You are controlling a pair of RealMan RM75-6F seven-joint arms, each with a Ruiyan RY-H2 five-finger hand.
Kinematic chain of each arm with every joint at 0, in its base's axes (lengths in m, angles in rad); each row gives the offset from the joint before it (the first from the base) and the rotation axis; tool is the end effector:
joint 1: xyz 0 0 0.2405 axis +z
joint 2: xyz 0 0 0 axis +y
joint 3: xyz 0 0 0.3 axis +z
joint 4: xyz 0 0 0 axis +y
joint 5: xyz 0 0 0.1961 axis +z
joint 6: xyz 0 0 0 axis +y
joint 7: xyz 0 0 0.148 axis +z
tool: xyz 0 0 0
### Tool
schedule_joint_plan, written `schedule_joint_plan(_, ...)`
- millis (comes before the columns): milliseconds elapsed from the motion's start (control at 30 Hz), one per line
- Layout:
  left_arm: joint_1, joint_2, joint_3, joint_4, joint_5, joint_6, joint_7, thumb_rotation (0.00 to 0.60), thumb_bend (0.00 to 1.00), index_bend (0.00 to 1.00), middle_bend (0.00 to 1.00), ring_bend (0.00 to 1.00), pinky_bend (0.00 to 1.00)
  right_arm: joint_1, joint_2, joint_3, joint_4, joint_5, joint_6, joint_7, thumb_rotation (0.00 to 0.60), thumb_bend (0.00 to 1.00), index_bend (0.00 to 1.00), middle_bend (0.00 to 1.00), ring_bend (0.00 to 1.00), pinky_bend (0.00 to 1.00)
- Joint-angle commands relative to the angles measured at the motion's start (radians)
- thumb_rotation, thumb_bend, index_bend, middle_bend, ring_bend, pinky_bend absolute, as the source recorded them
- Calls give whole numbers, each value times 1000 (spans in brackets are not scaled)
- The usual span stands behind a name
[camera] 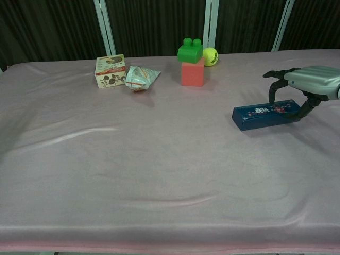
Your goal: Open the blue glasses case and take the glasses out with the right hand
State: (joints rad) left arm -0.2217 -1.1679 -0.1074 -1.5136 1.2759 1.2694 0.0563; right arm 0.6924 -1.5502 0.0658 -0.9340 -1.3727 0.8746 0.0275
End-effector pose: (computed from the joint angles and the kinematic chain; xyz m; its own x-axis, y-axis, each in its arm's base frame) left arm -0.3679 0.2468 0.1759 0.4380 0.1022 0.8931 0.8900 0.0908 -0.4469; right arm -0.3010 -0.4129 0.0378 0.6353 -0.2204 0.7401 -0.7652 -0.3090 0.5648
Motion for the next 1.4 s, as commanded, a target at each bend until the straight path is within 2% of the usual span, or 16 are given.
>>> schedule_joint_plan(33, 1, 1, 0, 0, 0, 1, -1, 600, 411, 0, 0, 0, 19, 1, -2, 3, 0, 1, -2, -5, 600, 471, 535, 54, 0, 0)
schedule_joint_plan(267, 0, 1, 2, 1, 5, 1, -2, 600, 409, 0, 0, 0, 19, 1, 1, 15, -9, 6, -6, -18, 600, 609, 572, 63, 0, 0)
schedule_joint_plan(967, -1, 2, 5, 1, 5, -2, 0, 600, 410, 0, 0, 0, 19, 3, 16, 33, -40, 13, -18, -33, 600, 626, 603, 85, 0, 0)
schedule_joint_plan(1167, -1, 1, 7, 2, -1, -9, 0, 600, 410, 0, 0, 0, 18, 47, -18, 88, -5, 65, -61, -49, 600, 626, 599, 87, 0, 0)
schedule_joint_plan(1267, -3, 3, 4, 5, -11, -18, -3, 600, 410, 0, 0, 0, 19, 91, -51, 123, 45, 109, -116, -78, 600, 626, 552, 87, 0, 0)
schedule_joint_plan(1400, -9, 11, -5, 3, -17, -27, -25, 600, 410, 0, 0, 0, 19, 155, -114, 173, 139, 191, -198, -136, 600, 622, 319, 86, 0, 0)
